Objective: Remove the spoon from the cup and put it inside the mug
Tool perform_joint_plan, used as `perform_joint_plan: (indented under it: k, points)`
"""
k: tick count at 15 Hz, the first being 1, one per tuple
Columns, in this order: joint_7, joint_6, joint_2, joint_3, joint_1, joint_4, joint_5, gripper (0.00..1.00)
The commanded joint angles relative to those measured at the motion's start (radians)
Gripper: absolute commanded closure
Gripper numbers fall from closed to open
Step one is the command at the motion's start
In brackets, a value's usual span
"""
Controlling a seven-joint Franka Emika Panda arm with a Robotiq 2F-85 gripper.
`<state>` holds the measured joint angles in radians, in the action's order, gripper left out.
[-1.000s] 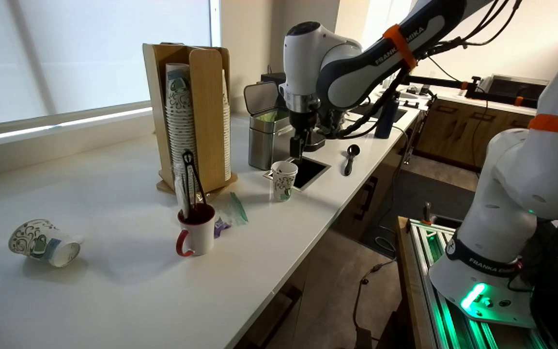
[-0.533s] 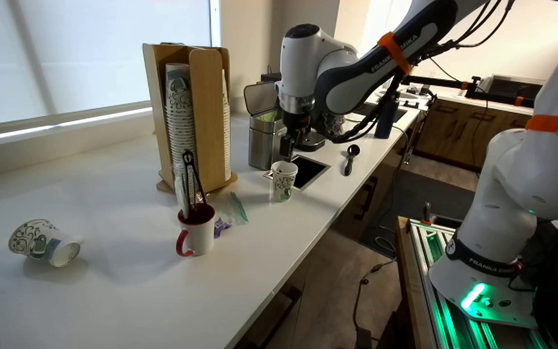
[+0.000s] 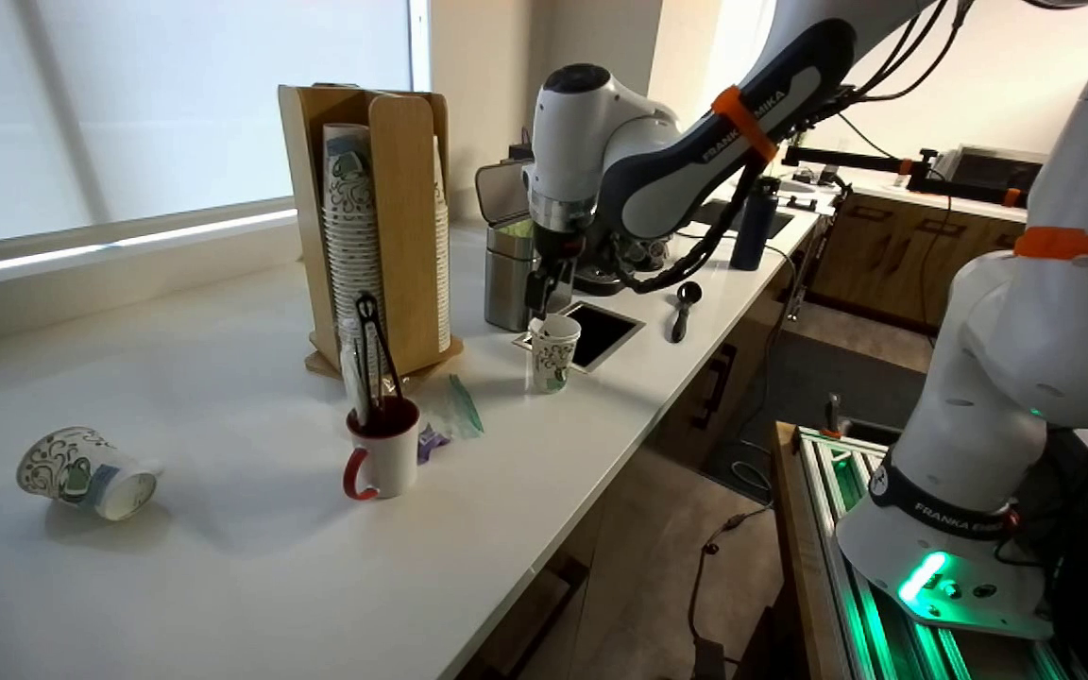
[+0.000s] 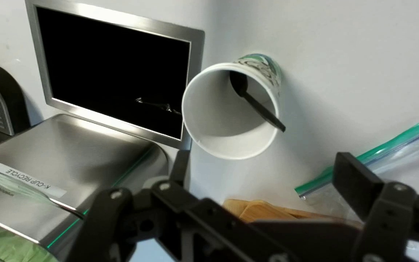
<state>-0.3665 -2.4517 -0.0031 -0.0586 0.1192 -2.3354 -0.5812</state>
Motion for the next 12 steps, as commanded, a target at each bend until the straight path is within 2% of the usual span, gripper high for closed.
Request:
perform_joint_plan:
  k: [1,5,9,10,12]
  points:
    - [-0.014,-0.010,0.059,-0.006,-0.018,0.030,-0.012,0.00]
    - [-0.013,0.006,0.104,-0.015,-0.033,0.052,-0.022,0.00]
    - [-0.085,0.032,0.131,-0.038,-0.050,0.074,-0.072,0.00]
    - [-0.037,0.003,0.117,-0.037,-0.044,0.058,-0.032,0.00]
    - [-0.044,0.004,0.125,-0.043,-0.046,0.064,-0.039,0.00]
